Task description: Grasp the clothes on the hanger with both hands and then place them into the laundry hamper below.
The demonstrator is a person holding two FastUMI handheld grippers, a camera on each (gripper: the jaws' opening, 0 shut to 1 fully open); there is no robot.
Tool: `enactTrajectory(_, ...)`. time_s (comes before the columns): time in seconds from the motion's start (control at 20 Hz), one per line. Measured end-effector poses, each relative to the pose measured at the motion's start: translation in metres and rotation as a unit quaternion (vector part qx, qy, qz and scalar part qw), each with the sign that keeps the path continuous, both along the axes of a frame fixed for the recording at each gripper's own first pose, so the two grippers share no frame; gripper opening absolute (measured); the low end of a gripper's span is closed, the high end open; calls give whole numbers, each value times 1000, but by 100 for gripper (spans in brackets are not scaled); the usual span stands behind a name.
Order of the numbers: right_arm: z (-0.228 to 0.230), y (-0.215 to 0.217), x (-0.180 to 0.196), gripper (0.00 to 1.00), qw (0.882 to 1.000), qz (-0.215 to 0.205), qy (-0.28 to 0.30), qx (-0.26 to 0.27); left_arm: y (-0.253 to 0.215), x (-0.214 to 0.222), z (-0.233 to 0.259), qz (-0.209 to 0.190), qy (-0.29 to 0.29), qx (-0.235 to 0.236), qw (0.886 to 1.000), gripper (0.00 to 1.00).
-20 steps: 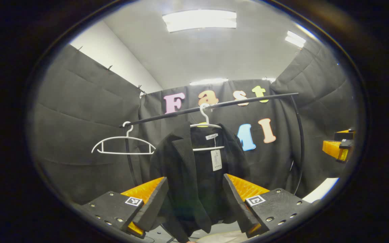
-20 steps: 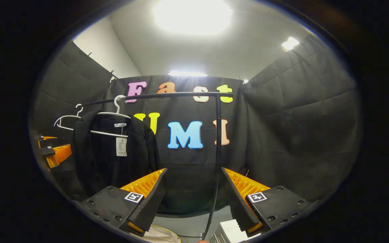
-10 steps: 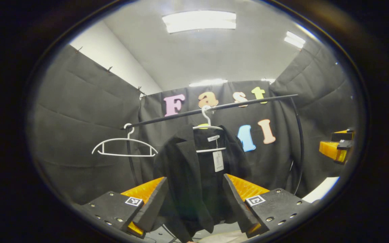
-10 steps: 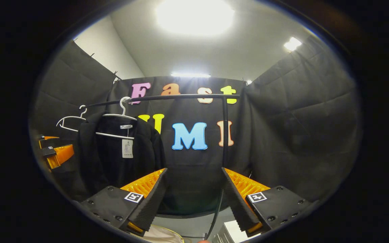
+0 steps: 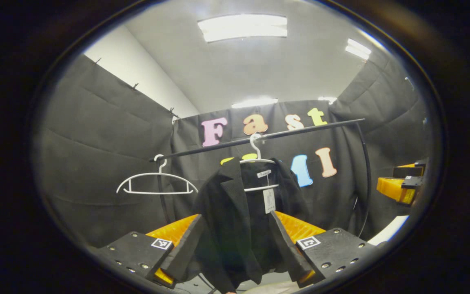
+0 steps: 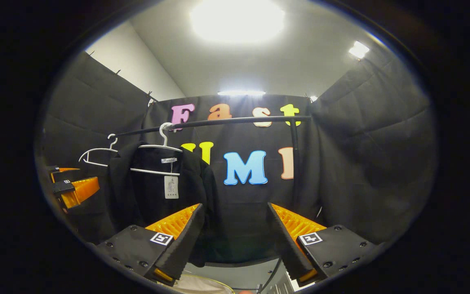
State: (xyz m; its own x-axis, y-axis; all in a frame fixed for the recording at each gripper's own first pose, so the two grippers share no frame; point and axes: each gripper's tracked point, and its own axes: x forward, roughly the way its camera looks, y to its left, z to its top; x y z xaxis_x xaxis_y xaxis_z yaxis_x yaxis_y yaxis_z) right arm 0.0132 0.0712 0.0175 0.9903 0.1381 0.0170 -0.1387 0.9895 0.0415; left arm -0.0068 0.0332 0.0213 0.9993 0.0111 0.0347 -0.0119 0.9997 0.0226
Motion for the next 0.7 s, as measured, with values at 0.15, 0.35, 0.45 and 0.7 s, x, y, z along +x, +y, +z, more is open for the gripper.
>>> enactTrajectory(0.15,1,14,18,96,1000,26,-2,-1,0,12,0,13,-1,0,1000,94)
enactTrajectory(0.35,2,37,49,96,998,64,-5,7,-2,33,-2,32,3,6,999,94)
enactTrajectory(0.45,4,48,67,94,997,81,-5,13,-1,43,-1,39,1,12,999,94)
enactTrajectory(0.7,2,74,104,96,992,121,-1,22,-1,66,-4,60,4,15,998,94)
